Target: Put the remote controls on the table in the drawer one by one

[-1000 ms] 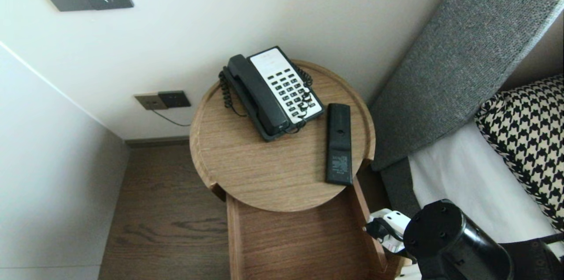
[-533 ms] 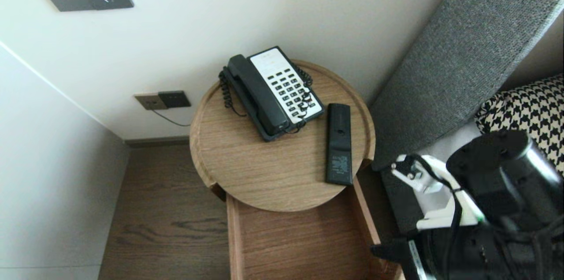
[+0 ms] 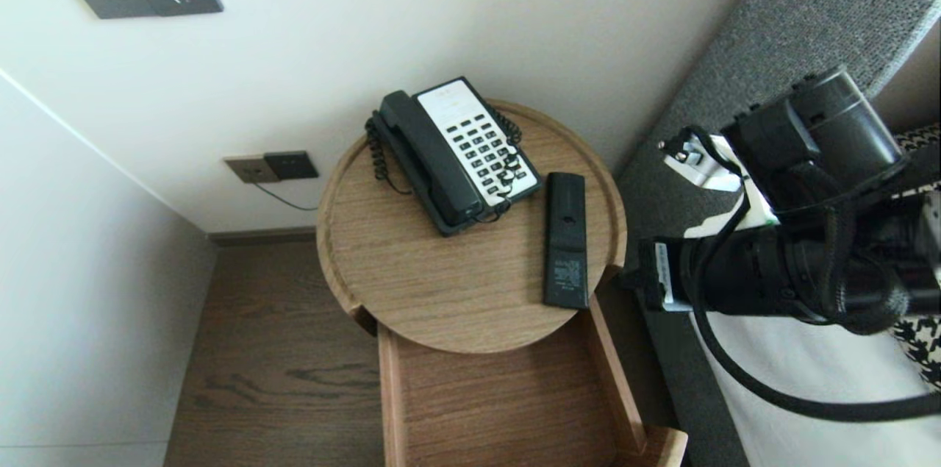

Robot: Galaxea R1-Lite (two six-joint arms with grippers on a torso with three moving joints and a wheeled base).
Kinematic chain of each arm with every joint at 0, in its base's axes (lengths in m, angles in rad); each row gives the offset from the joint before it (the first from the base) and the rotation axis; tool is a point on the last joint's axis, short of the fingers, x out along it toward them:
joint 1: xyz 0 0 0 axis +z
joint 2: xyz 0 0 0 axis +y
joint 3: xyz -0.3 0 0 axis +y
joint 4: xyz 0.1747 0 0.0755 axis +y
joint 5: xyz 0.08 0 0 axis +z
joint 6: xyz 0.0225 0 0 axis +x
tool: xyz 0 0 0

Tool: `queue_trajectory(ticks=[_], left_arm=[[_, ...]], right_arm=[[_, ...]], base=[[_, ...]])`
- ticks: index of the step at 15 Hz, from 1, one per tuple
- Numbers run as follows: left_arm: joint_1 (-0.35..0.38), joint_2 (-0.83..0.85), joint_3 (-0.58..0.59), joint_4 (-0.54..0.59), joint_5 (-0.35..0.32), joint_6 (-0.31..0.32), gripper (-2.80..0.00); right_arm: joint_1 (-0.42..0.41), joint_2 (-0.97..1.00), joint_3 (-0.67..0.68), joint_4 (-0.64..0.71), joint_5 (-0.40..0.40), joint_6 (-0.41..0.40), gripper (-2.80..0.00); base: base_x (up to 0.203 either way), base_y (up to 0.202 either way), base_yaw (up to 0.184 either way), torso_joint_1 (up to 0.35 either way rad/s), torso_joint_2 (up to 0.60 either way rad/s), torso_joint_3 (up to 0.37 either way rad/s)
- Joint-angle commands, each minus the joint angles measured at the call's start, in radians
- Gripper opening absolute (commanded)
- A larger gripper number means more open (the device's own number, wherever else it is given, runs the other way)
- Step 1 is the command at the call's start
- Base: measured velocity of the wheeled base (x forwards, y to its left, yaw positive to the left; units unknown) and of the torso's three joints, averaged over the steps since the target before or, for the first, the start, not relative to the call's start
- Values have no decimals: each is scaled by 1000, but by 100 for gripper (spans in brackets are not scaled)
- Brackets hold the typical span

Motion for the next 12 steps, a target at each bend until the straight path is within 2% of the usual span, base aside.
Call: queue_trajectory(ticks=[1,3,5,6,8,12], left_arm=[[2,0,0,-1,1,0,-280],[0,0,0,-1,1,0,-280],[0,0,0,-1,1,0,-280],[0,0,0,-1,1,0,-280],[0,0,0,-1,1,0,-280],[0,0,0,-1,1,0,-280]], right_arm=[[-2,68,-97,34,-8,3,-280],[-1,122,-220,106,-17,7,-280],[4,185,-318,183,-67,15,-280],[8,211,-340,197,-118,22,-280],[18,257,-406,203,-174,39,-280],[36,343,-490,217,-216,80,-280]], base=[[0,0,0,0,0,0],[0,0,0,0,0,0],[0,0,0,0,0,0],[0,0,0,0,0,0],[0,0,0,0,0,0],[0,0,0,0,0,0]])
